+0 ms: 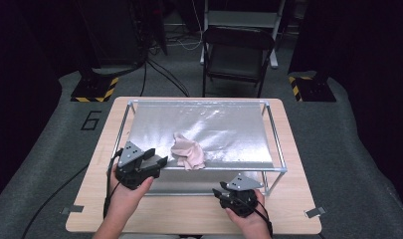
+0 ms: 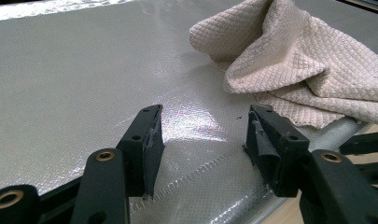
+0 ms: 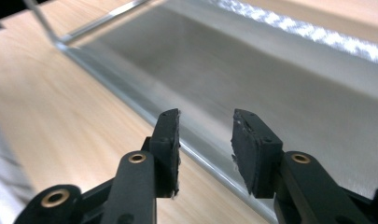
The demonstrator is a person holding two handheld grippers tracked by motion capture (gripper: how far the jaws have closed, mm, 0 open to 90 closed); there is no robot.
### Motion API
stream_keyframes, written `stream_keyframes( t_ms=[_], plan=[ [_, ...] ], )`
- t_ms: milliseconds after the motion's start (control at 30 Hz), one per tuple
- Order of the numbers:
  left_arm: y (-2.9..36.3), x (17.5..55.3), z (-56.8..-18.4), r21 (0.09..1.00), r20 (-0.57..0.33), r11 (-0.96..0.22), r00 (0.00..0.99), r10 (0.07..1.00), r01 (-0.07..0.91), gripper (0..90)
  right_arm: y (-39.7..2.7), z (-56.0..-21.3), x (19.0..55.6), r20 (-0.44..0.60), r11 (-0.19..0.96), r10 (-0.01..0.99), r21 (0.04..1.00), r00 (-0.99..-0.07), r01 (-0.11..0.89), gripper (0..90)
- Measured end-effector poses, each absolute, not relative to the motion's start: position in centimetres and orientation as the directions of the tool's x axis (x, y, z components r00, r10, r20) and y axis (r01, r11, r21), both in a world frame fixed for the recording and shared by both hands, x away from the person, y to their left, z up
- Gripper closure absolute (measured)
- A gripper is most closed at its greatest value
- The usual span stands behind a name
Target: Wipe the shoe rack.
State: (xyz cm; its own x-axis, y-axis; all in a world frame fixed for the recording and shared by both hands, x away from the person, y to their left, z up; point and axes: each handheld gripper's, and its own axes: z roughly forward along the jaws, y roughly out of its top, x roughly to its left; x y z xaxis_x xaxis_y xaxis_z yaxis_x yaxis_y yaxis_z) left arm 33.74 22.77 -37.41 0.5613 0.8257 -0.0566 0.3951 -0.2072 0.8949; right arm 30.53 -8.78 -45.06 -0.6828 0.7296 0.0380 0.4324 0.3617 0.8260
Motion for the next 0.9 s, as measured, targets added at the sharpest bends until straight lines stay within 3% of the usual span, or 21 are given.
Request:
stream_keyframes(
  t_ms=[333, 900],
  plan=[
    [22.8, 33.8, -37.4, 0.895, -0.055, -0.208, 0.561, 0.826, 0.394, 45.5, -8.4, -40.9, 29.4, 0.013, 0.382, 0.689, 0.843, -0.724, 0.379, 65.1],
    [22.5, 33.4, -37.2, 0.887, -0.047, -0.222, 0.558, 0.828, 0.404, 45.7, -10.8, -37.0, 31.1, 0.047, 0.347, 0.646, 0.871, -0.762, 0.348, 82.3]
  ],
)
